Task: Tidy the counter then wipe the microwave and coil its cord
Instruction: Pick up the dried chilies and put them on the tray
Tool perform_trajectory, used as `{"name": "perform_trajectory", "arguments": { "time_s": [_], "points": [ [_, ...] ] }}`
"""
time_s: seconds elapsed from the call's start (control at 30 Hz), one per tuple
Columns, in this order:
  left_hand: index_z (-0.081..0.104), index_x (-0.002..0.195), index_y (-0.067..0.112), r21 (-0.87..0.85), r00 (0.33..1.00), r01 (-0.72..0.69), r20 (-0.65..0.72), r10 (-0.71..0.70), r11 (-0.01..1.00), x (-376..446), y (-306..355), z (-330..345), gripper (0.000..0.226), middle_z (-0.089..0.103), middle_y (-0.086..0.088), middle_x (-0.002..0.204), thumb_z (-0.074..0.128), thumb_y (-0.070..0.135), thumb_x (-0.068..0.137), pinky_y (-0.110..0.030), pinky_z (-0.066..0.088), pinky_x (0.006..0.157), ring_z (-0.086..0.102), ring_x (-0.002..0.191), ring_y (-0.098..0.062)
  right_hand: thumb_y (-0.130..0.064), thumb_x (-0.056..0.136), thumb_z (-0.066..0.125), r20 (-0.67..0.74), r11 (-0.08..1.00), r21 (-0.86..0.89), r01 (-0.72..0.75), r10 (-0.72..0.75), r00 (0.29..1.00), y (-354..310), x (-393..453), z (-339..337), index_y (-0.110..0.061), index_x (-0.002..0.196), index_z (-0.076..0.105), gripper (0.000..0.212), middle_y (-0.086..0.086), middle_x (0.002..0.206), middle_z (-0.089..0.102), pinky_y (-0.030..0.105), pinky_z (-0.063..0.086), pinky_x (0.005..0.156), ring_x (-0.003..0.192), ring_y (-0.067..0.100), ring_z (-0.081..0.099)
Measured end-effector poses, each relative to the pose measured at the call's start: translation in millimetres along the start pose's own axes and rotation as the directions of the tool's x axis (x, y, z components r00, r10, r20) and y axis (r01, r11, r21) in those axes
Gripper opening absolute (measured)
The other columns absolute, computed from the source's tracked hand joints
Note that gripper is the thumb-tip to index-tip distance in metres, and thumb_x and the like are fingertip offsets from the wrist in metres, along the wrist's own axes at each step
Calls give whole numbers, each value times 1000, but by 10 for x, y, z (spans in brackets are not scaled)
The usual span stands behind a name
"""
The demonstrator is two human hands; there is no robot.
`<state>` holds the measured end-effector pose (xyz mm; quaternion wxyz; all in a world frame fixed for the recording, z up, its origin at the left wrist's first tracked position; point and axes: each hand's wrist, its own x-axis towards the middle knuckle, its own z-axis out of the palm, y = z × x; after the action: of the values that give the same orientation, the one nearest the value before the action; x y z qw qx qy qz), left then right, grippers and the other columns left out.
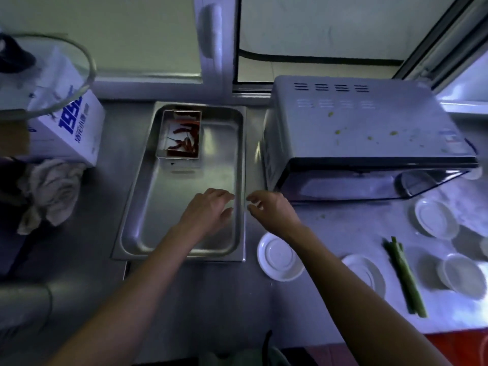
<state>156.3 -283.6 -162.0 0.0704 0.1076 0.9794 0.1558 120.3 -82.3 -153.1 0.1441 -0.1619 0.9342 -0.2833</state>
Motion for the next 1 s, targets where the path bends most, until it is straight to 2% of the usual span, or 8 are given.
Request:
{"name": "perform_trajectory", "arguments": {
  "time_s": [0.17, 0.3, 0.43, 0.53, 0.67, 0.77, 0.9, 1.0],
  "points": [
    [56, 136, 14, -2, 995, -96, 5, 96, 995, -18, 562, 158, 43, 59, -5, 136, 60, 27, 95, -40, 45, 99, 49, 128, -26, -23, 87, 62, -100, 992, 57, -112, 118, 988, 454, -608, -190, -21, 106, 74, 22, 0, 99, 75, 34, 55, 77, 92, 24, 68],
    [57, 135, 15, 12, 988, -152, 3, 152, 988, -111, 1090, 285, 43, 60, -3, 136, 59, 31, 95, -35, 42, 102, 50, 129, -23, -20, 85, 59, -118, 982, 49, -181, 186, 975, 830, -1092, -338, -13, 99, 70, 19, 9, 91, 73, 43, 57, 76, 86, 33, 67],
    [56, 136, 21, -10, 992, -128, 14, 128, 992, -333, 1625, 455, 41, 57, 4, 137, 58, 33, 97, -39, 40, 104, 47, 129, -19, -28, 89, 62, -164, 980, 90, -180, 193, 968, 1172, -1684, -449, -24, 106, 73, 20, 2, 98, 74, 38, 57, 77, 89, 26, 69],
    [55, 135, 23, -8, 991, -130, 29, 131, 991, -527, 2102, 604, 40, 55, 8, 139, 57, 31, 96, -39, 38, 105, 45, 131, -17, -30, 92, 61, -181, 980, 81, -184, 196, 964, 1449, -2174, -566, -25, 111, 73, 23, 0, 105, 74, 33, 55, 78, 95, 21, 68],
    [53, 138, 22, 17, 976, -210, 60, 209, 978, -714, 2809, 825, 44, 54, 5, 141, 56, 32, 96, -37, 39, 103, 44, 132, -18, -21, 89, 63, -237, 972, 96, -214, 231, 944, 1852, -2847, -834, -22, 111, 73, 25, 1, 111, 72, 33, 52, 79, 97, 22, 67],
    [55, 137, 22, 5, 959, -276, 59, 275, 961, -789, 3359, 984, 43, 56, 2, 139, 58, 33, 95, -34, 38, 102, 46, 129, -19, -22, 88, 65, -292, 963, 94, -251, 267, 918, 2162, -3361, -1049, -21, 113, 72, 26, 3, 122, 67, 36, 53, 81, 103, 23, 65],
    [56, 136, 25, 5, 929, -363, 85, 361, 932, -812, 4072, 1131, 40, 55, 4, 142, 56, 36, 97, -33, 30, 108, 42, 135, -19, -28, 89, 64, -311, 932, 110, -345, 362, 879, 2553, -4035, -1252, -23, 113, 70, 25, 1, 109, 70, 35, 52, 81, 100, 23, 64],
    [55, 136, 24, 11, 892, -439, 121, 435, 898, -794, 4564, 1201, 40, 56, 3, 140, 55, 37, 98, -35, 33, 107, 43, 133, -19, -30, 89, 62, -346, 895, 151, -420, 446, 826, 2781, -4505, -1360, -26, 117, 69, 30, -4, 114, 69, 37, 52, 88, 106, 18, 63]
  ]
}}
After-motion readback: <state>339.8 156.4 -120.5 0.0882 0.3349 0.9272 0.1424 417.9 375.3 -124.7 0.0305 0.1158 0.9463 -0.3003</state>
